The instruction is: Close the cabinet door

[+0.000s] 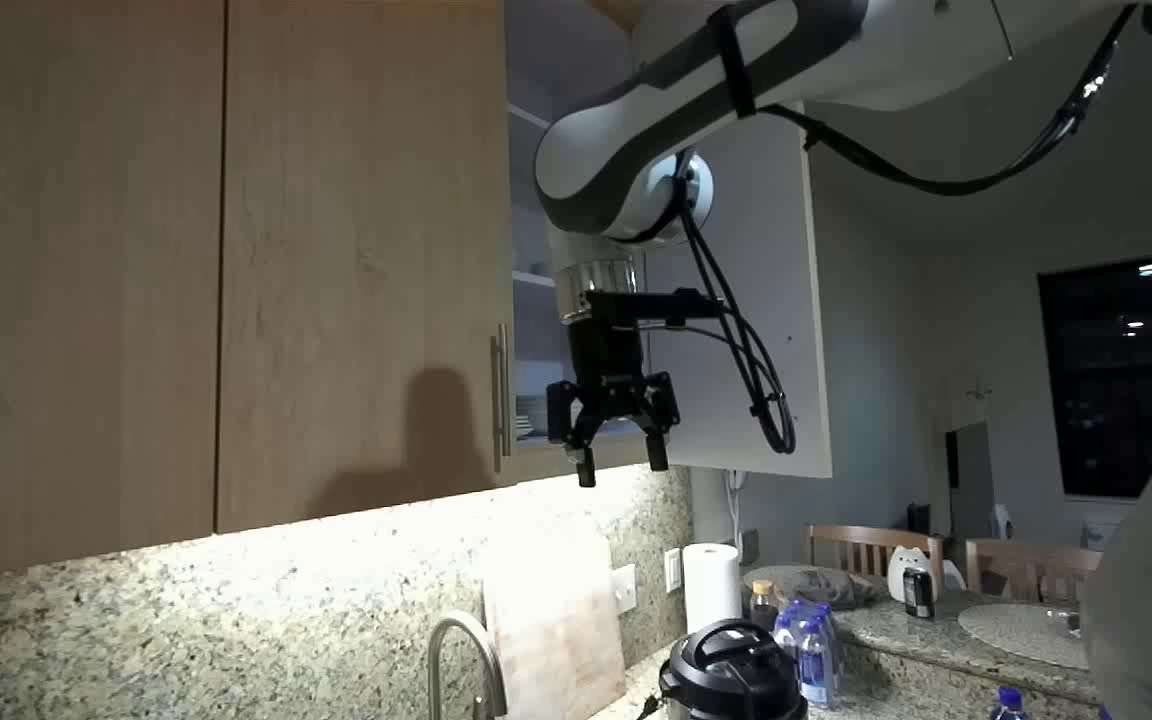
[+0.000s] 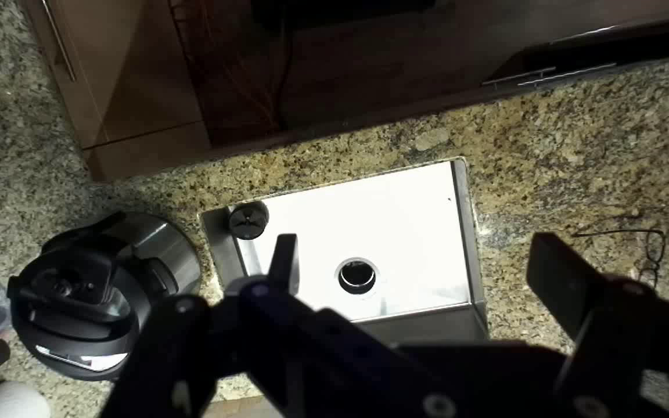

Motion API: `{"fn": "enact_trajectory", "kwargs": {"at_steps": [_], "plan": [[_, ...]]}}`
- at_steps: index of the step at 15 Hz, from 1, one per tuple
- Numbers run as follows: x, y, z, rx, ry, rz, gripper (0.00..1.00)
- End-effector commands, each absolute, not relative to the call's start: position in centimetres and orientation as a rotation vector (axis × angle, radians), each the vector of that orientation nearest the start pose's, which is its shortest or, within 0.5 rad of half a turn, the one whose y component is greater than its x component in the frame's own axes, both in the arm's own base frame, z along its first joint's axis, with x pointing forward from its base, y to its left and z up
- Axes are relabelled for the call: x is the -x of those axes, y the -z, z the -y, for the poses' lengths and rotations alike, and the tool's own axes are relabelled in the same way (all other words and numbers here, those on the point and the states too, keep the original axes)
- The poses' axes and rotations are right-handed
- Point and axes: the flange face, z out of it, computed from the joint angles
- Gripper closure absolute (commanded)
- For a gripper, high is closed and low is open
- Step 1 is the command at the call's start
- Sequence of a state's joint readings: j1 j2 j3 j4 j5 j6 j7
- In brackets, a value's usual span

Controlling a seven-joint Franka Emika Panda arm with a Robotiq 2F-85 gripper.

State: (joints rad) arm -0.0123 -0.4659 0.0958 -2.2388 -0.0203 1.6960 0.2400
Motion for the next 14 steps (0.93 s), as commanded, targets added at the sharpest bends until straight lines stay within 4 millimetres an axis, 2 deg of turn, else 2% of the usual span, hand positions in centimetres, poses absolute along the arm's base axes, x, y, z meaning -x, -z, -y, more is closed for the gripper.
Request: {"fn": "enact_trajectory", "kwargs": {"at_steps": [1,11,14], "plan": [[-40.3,-54.26,-3.65,3.203,-0.111,-0.265,0.0],[-40.29,-54.12,-3.77,3.21,-0.114,-0.265,0.0],[-39.68,-54.03,-3.85,3.223,-0.094,-0.287,0.0]]}}
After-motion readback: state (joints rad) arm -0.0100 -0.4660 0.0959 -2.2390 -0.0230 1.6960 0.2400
